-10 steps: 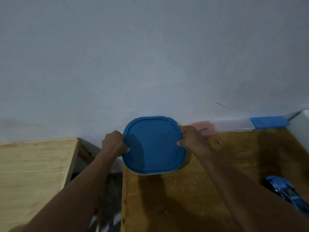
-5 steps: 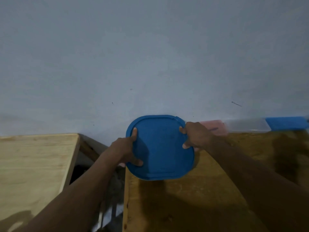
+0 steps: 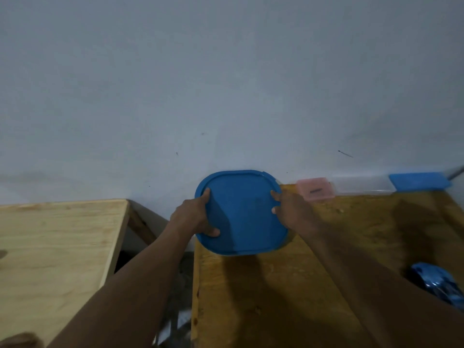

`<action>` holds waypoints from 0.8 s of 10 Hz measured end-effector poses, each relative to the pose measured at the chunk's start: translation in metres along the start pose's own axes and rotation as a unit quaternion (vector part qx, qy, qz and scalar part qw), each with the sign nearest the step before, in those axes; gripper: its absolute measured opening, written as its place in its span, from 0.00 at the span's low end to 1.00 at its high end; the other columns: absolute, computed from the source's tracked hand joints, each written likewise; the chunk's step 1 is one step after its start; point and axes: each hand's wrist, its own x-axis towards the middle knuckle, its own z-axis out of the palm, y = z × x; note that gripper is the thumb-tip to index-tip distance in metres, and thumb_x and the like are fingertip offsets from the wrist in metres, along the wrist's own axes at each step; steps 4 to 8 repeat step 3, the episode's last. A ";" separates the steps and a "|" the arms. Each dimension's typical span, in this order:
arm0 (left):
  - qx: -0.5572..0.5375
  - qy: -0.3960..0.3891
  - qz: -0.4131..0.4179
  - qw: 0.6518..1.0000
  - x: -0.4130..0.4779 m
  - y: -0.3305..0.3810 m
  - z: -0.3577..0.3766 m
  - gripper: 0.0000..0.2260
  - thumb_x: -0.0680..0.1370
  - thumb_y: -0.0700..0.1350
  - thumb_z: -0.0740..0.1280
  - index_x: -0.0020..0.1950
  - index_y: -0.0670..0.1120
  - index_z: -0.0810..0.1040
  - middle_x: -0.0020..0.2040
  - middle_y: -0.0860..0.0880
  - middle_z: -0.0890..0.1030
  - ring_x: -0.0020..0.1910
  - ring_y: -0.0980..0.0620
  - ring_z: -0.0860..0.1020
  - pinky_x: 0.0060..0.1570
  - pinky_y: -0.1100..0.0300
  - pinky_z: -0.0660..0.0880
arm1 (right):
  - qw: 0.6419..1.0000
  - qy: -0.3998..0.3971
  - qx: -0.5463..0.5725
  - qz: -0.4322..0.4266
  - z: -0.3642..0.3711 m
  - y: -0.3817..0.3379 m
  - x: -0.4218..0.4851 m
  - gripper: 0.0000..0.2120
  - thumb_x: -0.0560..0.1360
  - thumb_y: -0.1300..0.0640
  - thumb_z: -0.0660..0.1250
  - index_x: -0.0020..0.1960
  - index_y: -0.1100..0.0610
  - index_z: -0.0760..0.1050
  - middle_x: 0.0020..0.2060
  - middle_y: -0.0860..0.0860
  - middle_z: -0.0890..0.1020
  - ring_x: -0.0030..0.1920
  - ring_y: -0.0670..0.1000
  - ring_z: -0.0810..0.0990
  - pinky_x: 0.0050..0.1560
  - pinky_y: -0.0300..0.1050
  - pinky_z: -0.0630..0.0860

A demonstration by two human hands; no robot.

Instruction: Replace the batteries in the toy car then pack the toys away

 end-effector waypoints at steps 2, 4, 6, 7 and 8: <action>-0.054 0.203 -0.003 0.978 -0.045 0.015 0.024 0.41 0.74 0.53 0.72 0.78 0.54 0.49 0.69 0.40 0.61 0.65 0.39 0.68 0.63 0.44 0.72 | 0.997 0.020 0.079 0.014 0.024 0.008 -0.046 0.30 0.78 0.43 0.62 0.77 0.44 0.56 0.70 0.54 0.66 0.68 0.57 0.68 0.66 0.51 0.70; -0.202 0.333 0.100 0.915 -0.077 0.026 0.048 0.33 0.78 0.51 0.67 0.78 0.52 0.55 0.71 0.44 0.61 0.65 0.47 0.70 0.63 0.52 0.74 | 0.979 0.099 0.175 -0.037 -0.006 0.010 -0.059 0.23 0.77 0.44 0.64 0.70 0.48 0.68 0.61 0.44 0.75 0.60 0.49 0.76 0.56 0.45 0.76; -0.202 0.333 0.100 0.915 -0.077 0.026 0.048 0.33 0.78 0.51 0.67 0.78 0.52 0.55 0.71 0.44 0.61 0.65 0.47 0.70 0.63 0.52 0.74 | 0.979 0.099 0.175 -0.037 -0.006 0.010 -0.059 0.23 0.77 0.44 0.64 0.70 0.48 0.68 0.61 0.44 0.75 0.60 0.49 0.76 0.56 0.45 0.76; -0.202 0.333 0.100 0.915 -0.077 0.026 0.048 0.33 0.78 0.51 0.67 0.78 0.52 0.55 0.71 0.44 0.61 0.65 0.47 0.70 0.63 0.52 0.74 | 0.979 0.099 0.175 -0.037 -0.006 0.010 -0.059 0.23 0.77 0.44 0.64 0.70 0.48 0.68 0.61 0.44 0.75 0.60 0.49 0.76 0.56 0.45 0.76; -0.202 0.333 0.100 0.915 -0.077 0.026 0.048 0.33 0.78 0.51 0.67 0.78 0.52 0.55 0.71 0.44 0.61 0.65 0.47 0.70 0.63 0.52 0.74 | 0.979 0.099 0.175 -0.037 -0.006 0.010 -0.059 0.23 0.77 0.44 0.64 0.70 0.48 0.68 0.61 0.44 0.75 0.60 0.49 0.76 0.56 0.45 0.76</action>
